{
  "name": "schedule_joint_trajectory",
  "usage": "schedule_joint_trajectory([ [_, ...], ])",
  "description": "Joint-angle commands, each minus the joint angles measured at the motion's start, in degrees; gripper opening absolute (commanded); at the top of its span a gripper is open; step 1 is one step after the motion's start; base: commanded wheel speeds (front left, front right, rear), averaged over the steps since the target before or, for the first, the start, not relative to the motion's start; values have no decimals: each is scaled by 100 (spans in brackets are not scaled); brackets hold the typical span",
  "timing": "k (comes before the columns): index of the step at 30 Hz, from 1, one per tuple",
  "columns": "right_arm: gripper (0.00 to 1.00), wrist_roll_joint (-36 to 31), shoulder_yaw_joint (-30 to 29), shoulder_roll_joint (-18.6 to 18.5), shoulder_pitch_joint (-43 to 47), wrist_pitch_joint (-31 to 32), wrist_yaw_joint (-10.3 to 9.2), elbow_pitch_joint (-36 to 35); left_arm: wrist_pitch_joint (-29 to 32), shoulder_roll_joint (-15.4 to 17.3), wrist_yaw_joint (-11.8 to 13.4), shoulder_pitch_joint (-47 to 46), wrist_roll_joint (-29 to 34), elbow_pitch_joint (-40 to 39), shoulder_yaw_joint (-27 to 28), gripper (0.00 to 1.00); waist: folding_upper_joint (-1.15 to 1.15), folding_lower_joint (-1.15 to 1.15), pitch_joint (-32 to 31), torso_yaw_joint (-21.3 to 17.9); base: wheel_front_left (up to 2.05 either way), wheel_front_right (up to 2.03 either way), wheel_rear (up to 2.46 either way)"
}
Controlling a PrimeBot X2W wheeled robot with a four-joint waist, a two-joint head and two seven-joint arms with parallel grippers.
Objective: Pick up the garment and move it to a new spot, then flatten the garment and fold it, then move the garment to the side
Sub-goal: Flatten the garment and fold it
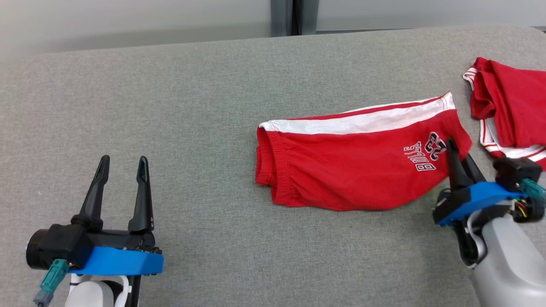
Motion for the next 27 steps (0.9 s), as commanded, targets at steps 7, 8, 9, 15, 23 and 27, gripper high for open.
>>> schedule_joint_trajectory([
  [7, 0, -305, 330, 470, -266, 48, -3, -624, -16, 19, -26, 64, -54, 41, -17, 100, 0, 0, -147, 140, 0, 0, 0],
  [8, 0, -315, 416, 527, -293, 67, -3, -697, -16, 20, -26, 74, -62, 40, -22, 100, 0, 0, -158, 163, 0, 0, 0],
  [9, 0, -344, 505, 567, -312, 91, -3, -761, -16, 19, -25, 77, -70, 42, -33, 100, 0, 0, -168, 188, 0, 0, 0],
  [15, 0, -347, 1167, 823, -408, 202, -3, -1061, -16, 19, -20, 90, -127, 23, -29, 100, 0, 0, -179, 306, 0, 0, 0],
  [23, 0, -228, 2082, 816, -90, 178, -3, -1293, -16, 18, 27, 126, -181, 6, -73, 100, 0, 0, -152, 448, 0, 0, 0],
  [27, 0, -153, 2421, 721, 162, 133, -3, -1362, -16, 18, 42, 151, -208, 17, -88, 100, 0, 0, -135, 473, 0, 0, 0],
])
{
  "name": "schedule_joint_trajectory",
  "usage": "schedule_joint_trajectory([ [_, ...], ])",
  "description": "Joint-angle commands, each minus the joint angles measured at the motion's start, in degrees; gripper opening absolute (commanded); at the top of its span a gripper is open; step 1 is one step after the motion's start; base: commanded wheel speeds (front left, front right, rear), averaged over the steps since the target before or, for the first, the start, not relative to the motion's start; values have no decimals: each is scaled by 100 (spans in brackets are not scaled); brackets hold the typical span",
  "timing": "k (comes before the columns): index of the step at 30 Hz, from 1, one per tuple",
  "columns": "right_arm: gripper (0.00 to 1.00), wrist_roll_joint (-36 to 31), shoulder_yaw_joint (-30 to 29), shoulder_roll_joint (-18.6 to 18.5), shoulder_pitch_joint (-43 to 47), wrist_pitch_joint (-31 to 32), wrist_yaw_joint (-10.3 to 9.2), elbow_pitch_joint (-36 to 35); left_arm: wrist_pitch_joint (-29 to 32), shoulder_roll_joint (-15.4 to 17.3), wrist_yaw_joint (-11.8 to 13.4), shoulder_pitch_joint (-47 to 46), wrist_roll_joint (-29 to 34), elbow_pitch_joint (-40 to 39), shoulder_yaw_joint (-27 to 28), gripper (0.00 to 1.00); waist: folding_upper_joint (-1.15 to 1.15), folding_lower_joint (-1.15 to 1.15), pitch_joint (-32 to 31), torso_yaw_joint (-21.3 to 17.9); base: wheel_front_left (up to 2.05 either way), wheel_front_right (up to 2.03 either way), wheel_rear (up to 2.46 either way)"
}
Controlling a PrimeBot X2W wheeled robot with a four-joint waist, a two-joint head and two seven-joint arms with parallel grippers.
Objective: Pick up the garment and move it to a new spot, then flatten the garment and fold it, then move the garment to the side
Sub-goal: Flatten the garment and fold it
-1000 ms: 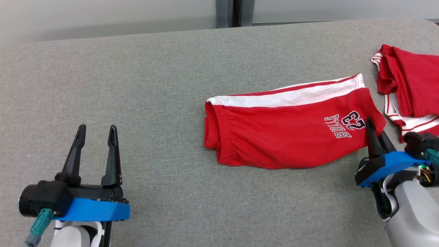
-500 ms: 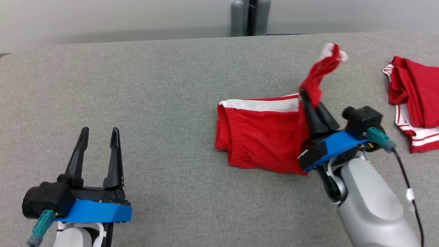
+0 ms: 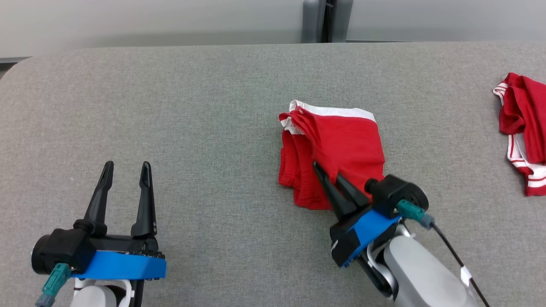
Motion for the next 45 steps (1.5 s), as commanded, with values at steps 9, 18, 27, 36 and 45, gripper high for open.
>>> schedule_joint_trajectory([
  [9, 42, 106, 558, -120, 379, -102, -3, -19, -16, 18, 37, 1, -38, 30, -22, 100, 0, 0, 24, -14, 0, 0, 0],
  [18, 100, -66, 211, -82, 502, -190, -3, -454, -16, 18, 54, 95, -5, 82, -26, 100, 0, 0, -133, -252, 0, 0, 0],
  [27, 100, -419, -1110, -46, 1166, -191, -3, -1365, -16, 19, 57, 226, 111, 161, 94, 100, 0, 0, -435, -607, 0, 0, 0],
  [36, 100, -519, -2210, 144, 1960, -192, -3, -1862, -16, 19, 86, 501, 231, 182, 341, 100, 0, 0, -666, -766, 0, 0, 0],
  [45, 100, -615, -2593, 351, 2592, -191, -3, -2133, -16, 19, 181, 902, 214, 115, 483, 100, 0, 0, -851, -747, 0, 0, 0],
])
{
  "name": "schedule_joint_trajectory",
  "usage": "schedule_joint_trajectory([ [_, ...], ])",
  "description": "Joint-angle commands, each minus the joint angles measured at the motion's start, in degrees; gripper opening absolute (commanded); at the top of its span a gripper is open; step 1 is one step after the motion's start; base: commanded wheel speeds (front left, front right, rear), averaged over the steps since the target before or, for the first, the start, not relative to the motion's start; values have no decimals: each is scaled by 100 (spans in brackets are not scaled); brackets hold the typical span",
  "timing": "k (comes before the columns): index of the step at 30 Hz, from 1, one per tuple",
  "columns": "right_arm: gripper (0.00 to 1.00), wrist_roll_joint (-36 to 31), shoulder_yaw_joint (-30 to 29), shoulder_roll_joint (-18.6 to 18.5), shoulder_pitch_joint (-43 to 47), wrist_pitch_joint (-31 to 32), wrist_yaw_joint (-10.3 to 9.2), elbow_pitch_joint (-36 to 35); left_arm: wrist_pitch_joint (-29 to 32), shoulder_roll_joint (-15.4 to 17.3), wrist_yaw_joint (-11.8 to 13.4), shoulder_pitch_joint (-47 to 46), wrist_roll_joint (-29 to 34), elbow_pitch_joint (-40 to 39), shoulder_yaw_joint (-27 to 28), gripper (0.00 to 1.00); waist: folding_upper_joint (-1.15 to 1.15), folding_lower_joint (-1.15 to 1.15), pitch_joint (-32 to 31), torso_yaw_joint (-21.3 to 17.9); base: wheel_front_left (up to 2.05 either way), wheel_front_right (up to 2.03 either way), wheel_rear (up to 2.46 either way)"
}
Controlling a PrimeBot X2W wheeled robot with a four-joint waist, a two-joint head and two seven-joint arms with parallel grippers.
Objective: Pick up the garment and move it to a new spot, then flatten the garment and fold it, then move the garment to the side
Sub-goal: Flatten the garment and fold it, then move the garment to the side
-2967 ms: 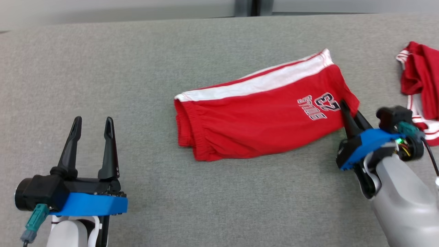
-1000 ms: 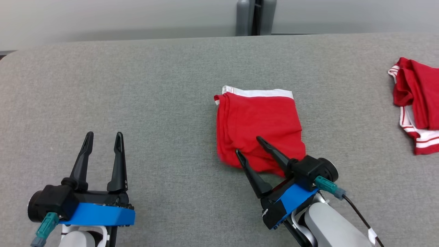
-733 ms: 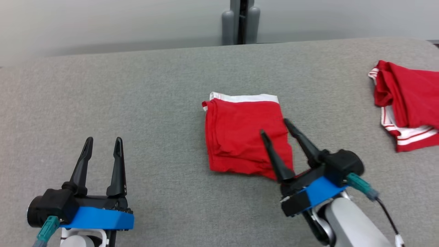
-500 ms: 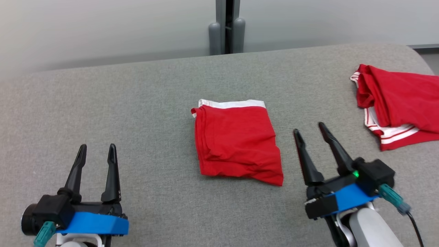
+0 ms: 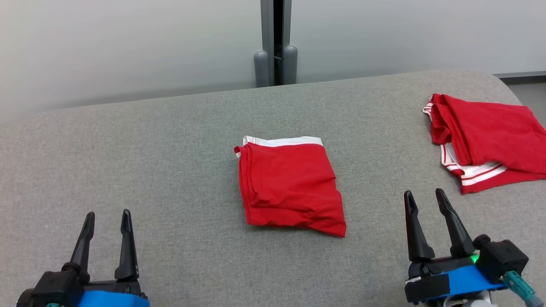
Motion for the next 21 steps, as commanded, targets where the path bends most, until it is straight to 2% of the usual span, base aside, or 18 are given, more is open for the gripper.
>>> schedule_joint_trajectory([
  [1, 100, -62, -28, 41, 140, -7, -3, -46, -16, 20, 12, 96, 12, -28, 16, 100, 0, 0, -22, 14, 0, 0, 0],
  [21, 100, -344, -27, 119, 131, -7, -3, 58, -16, 20, 44, 140, 48, -15, -23, 100, 0, 0, -143, 88, 0, 0, 0],
])
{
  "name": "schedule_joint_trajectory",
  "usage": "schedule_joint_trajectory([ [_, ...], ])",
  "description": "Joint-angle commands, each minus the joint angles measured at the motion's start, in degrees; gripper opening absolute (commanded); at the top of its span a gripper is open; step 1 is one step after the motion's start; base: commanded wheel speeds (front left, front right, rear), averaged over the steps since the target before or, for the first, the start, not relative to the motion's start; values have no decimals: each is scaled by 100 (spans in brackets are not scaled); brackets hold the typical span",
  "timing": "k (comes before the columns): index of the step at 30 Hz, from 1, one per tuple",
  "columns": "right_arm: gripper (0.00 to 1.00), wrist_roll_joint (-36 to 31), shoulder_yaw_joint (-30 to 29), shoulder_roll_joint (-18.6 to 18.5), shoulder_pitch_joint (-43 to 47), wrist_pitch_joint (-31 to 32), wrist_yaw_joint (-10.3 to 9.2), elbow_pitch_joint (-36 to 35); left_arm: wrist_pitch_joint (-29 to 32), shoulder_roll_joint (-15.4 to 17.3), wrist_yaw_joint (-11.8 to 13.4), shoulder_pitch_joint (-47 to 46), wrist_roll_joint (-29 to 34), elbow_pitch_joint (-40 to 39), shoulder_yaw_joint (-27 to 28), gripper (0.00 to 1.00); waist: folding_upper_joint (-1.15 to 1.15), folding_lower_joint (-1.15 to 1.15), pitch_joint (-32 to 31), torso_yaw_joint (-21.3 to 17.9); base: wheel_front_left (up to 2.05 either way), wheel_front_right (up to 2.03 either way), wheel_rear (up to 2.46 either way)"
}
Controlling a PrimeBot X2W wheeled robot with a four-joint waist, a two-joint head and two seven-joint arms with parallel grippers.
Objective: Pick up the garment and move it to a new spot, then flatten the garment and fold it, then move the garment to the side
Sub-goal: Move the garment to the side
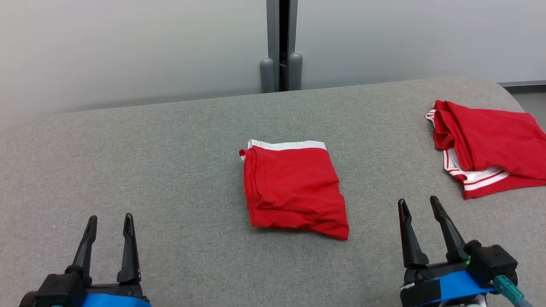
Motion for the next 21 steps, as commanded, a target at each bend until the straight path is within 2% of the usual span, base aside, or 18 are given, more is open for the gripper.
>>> schedule_joint_trajectory([
  [1, 100, -45, 18, 24, -128, -7, -3, 21, -16, 20, 20, 25, 6, -18, -28, 100, 0, 0, 17, 3, 0, 0, 0],
  [9, 100, -240, 281, -63, -1181, 41, -3, 431, -16, 21, 0, -245, 52, -65, -130, 100, 0, 0, 273, 62, 0, 0, 0],
  [21, 100, -428, 456, -13, -2822, 526, -3, 2313, -16, 20, -61, -664, -38, 24, -382, 100, 0, 0, 762, 436, 0, 0, 0],
])
